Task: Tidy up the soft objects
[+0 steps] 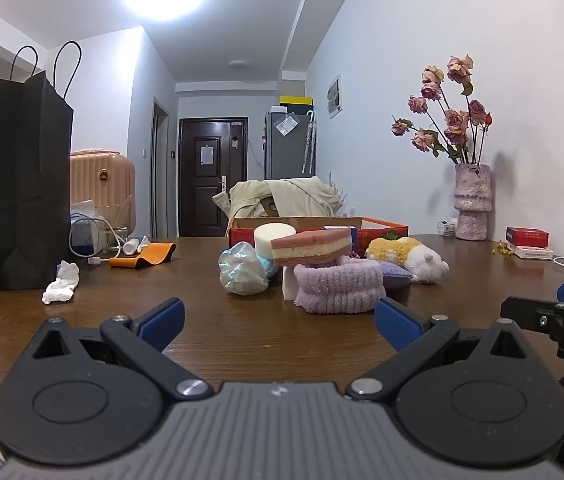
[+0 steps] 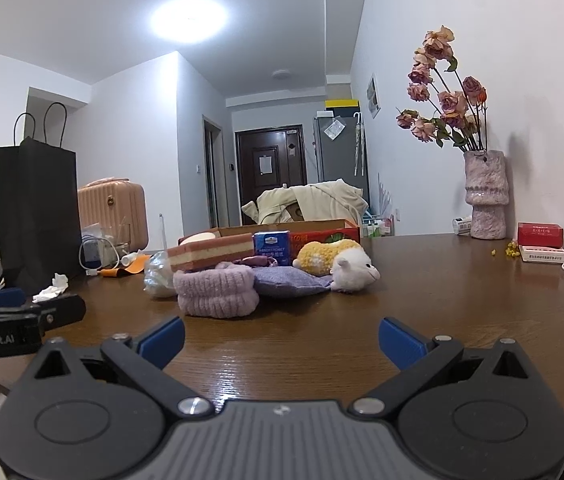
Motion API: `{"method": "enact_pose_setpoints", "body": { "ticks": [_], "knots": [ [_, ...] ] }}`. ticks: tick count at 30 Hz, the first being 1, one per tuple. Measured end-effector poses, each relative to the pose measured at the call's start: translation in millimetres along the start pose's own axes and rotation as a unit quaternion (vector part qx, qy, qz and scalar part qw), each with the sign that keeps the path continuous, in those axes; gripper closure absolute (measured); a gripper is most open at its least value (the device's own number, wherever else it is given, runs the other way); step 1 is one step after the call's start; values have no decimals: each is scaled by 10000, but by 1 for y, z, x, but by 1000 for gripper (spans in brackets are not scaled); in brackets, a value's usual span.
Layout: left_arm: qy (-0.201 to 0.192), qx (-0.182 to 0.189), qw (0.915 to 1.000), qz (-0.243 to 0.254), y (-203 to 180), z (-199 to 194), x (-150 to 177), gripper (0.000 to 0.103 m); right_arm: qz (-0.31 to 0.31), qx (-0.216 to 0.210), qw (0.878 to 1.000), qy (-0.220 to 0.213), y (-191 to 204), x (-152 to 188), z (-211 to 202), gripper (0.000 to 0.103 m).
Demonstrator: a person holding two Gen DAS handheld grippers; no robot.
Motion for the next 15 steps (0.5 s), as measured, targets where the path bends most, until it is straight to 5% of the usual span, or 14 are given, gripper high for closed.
{"method": "enact_pose_setpoints", "body": {
  "ticks": [15],
  "knots": [
    [-1,-1,10000,13,-1,-1,-1,0,48,32,10000,26,-1,1,0,0]
  ]
}}
Point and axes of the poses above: each gripper's, at about its wrist camera, not at the fingertips, and z roughly the way its jaws point, y to its left, x to its underside, the point moved 5 cm from there along z, roughly the way its jaws point
